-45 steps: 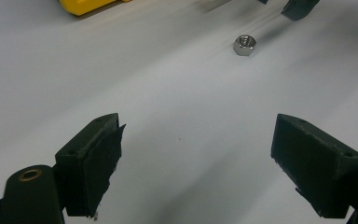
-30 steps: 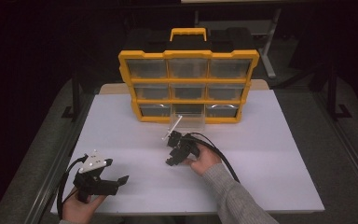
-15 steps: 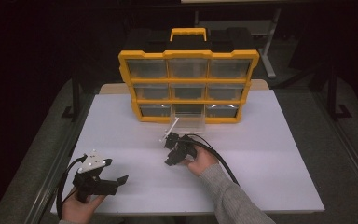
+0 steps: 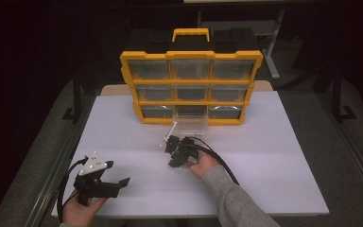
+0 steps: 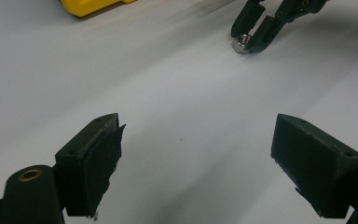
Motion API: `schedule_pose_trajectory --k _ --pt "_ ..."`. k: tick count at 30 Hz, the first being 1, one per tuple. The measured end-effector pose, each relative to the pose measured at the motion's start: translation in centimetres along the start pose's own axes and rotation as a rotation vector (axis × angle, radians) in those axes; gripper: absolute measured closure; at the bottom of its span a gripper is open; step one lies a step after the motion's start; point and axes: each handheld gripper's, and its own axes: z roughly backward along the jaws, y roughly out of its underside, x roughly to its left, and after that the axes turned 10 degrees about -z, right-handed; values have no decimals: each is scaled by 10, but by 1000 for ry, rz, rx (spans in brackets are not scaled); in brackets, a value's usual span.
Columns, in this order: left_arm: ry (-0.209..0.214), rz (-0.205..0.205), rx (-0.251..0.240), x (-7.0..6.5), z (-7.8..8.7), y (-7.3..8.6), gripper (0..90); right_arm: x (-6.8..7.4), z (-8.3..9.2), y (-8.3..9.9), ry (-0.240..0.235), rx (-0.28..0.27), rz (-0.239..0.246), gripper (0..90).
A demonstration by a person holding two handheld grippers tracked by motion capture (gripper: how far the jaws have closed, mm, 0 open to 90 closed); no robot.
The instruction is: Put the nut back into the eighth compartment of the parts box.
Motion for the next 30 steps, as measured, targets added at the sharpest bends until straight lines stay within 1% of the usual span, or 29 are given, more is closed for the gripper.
schedule_pose_trajectory --k 2,6,9,10,12,13,15,16,21,24,27,30 --pt "-1 -5 3 1 1 0 157 -1 0 0 2 7 4 661" --pt "0 -1 1 1 0 1 157 -3 2 1 1 10 -3 661" --pt "0 1 0 0 0 0 157 -3 2 1 2 16 9 662" --pt "-1 2 0 -1 -1 0 157 -3 2 1 -2 16 16 662" --pt "0 1 -1 -1 -1 0 157 -5 2 2 -19 14 6 662" --pt "0 -6 0 0 -1 0 157 -6 2 2 -26 11 5 662" --pt "0 -5 0 0 -1 0 157 -9 2 2 -39 1 1 662" --pt "1 4 -1 -1 -1 0 157 -10 2 2 -44 -1 2 663" --pt "0 -4 3 1 0 0 157 -11 2 3 -51 -3 0 663" --pt "1 -3 3 1 0 0 157 -12 2 3 -64 -5 6 662" --pt "2 -2 3 0 0 0 157 -11 3 3 -64 7 7 663" --pt "1 4 -2 0 -1 0 157 -11 6 3 -67 0 8 662"
